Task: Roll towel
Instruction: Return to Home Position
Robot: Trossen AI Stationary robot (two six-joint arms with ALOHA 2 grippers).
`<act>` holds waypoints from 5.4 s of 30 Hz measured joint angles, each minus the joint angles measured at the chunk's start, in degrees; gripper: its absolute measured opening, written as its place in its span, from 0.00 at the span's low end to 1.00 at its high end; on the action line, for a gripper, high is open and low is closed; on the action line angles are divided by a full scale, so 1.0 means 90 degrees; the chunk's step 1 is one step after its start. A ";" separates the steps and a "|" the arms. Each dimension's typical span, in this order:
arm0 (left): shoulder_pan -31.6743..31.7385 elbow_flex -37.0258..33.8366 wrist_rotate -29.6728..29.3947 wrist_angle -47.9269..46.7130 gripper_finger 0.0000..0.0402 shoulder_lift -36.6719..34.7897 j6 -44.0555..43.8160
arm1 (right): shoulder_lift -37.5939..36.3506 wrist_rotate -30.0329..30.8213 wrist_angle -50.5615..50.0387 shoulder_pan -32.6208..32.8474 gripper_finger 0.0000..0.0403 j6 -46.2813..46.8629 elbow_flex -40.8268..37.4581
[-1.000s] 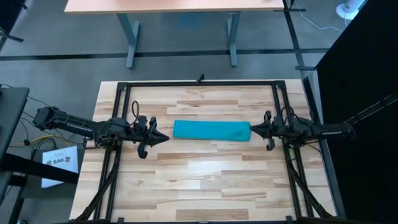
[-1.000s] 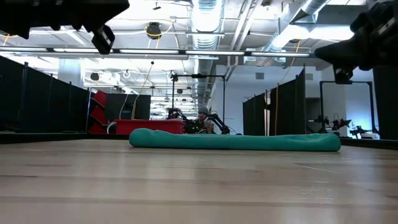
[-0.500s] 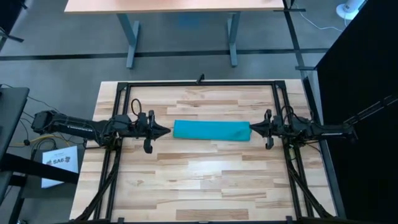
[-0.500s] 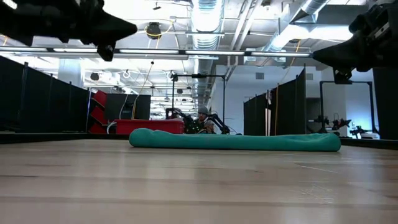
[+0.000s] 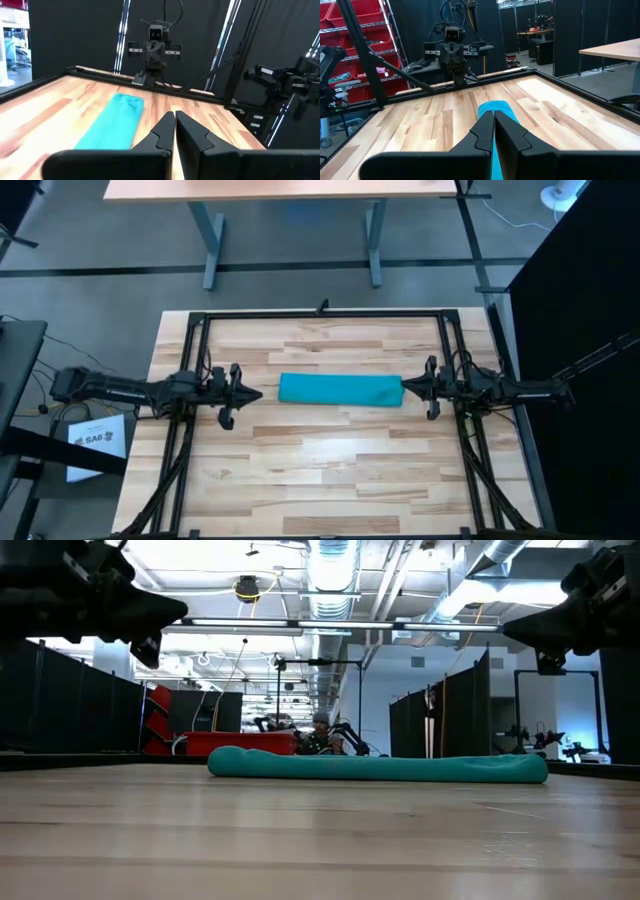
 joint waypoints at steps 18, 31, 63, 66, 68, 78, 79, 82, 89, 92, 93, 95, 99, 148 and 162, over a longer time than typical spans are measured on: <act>0.0315 -0.0023 -0.0054 -0.3594 0.00 -0.3450 0.0456 | 0.0001 0.0005 -0.0004 0.0000 0.00 -0.0011 -0.0002; 0.0714 -0.0012 -0.0045 -0.3741 0.00 -0.3402 0.1033 | 0.0034 0.0012 0.0005 0.0000 0.00 0.0005 -0.0005; 0.0791 -0.0017 -0.0002 -0.3763 0.00 -0.3403 0.1220 | 0.0034 0.0010 -0.0003 0.0000 0.00 -0.0002 -0.0005; 0.0791 -0.0017 -0.0002 -0.3765 0.00 -0.3403 0.1220 | 0.0034 0.0010 -0.0003 0.0000 0.00 -0.0002 -0.0007; 0.0791 -0.0017 -0.0002 -0.3765 0.00 -0.3403 0.1218 | 0.0034 0.0010 -0.0004 0.0000 0.00 -0.0002 -0.0007; 0.0791 -0.0017 -0.0002 -0.3768 0.00 -0.3403 0.1217 | 0.0034 0.0010 -0.0005 0.0000 0.00 -0.0004 -0.0007; 0.0791 -0.0017 -0.0002 -0.3770 0.00 -0.3403 0.1217 | 0.0034 0.0010 -0.0005 0.0000 0.00 -0.0002 -0.0007; 0.0791 -0.0017 -0.0002 -0.3770 0.00 -0.3403 0.1217 | 0.0034 0.0010 -0.0005 0.0000 0.00 -0.0002 -0.0007; 0.0791 -0.0017 -0.0002 -0.3772 0.00 -0.3403 0.1217 | 0.0034 0.0010 -0.0005 0.0000 0.00 -0.0005 -0.0007; 0.0791 -0.0017 -0.0002 -0.3771 0.00 -0.3403 0.1218 | 0.0034 0.0010 -0.0005 0.0000 0.00 -0.0002 -0.0007; 0.0791 -0.0017 -0.0002 -0.3772 0.00 -0.3403 0.1217 | 0.0034 0.0010 -0.0005 0.0001 0.00 -0.0002 -0.0007; 0.0791 -0.0017 -0.0002 -0.3772 0.00 -0.3403 0.1218 | 0.0034 0.0010 -0.0005 0.0000 0.00 -0.0002 -0.0007; 0.0790 -0.0017 -0.0002 -0.3772 0.00 -0.3403 0.1217 | 0.0034 0.0010 -0.0005 0.0002 0.00 -0.0002 -0.0007; 0.0789 -0.0017 -0.0002 -0.3773 0.00 -0.3403 0.1218 | 0.0032 0.0012 -0.0007 0.0000 0.00 -0.0002 -0.0007; 0.0790 -0.0019 -0.0002 -0.3774 0.00 -0.3403 0.1217 | 0.0034 0.0010 -0.0006 0.0001 0.00 -0.0002 -0.0007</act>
